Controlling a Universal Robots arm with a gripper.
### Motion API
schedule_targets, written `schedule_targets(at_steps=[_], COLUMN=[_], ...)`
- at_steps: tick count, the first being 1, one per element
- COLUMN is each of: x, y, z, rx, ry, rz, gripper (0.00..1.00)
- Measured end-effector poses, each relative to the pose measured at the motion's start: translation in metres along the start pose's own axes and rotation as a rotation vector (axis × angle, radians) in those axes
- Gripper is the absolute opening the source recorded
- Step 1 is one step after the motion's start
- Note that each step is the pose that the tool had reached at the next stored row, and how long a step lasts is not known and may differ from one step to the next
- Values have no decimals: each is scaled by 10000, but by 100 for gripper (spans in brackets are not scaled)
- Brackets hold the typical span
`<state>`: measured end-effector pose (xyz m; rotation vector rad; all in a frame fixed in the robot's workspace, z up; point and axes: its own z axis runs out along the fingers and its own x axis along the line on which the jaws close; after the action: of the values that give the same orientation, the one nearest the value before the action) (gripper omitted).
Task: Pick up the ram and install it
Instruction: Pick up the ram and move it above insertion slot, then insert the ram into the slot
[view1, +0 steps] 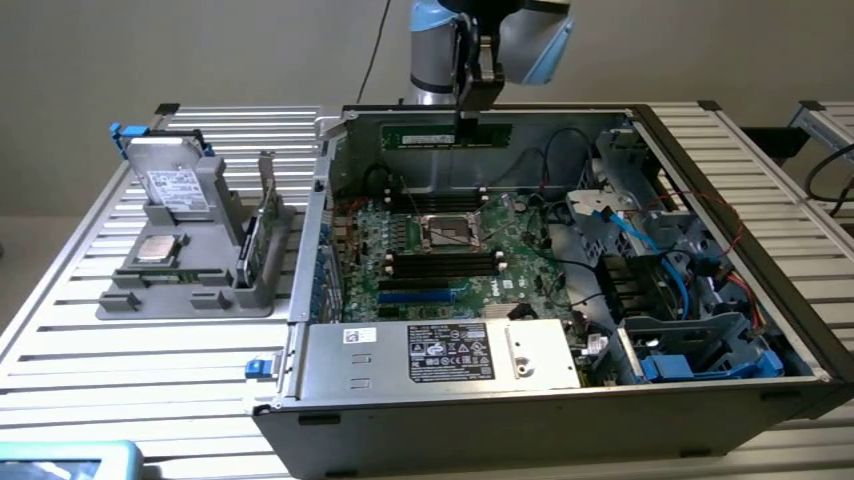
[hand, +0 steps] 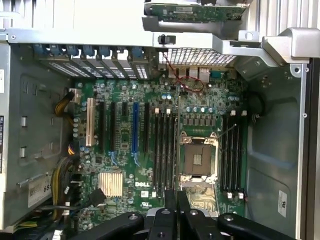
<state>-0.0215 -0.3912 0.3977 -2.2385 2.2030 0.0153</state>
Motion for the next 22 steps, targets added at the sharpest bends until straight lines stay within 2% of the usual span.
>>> schedule_targets(at_steps=[10,15,22], x=[-29,-43,-66], y=[-17,-19,-21], z=[123,176,255], rx=[-29,-29,-30], ry=[7,69,187], rz=[0,0,1], gripper=[13,13,13])
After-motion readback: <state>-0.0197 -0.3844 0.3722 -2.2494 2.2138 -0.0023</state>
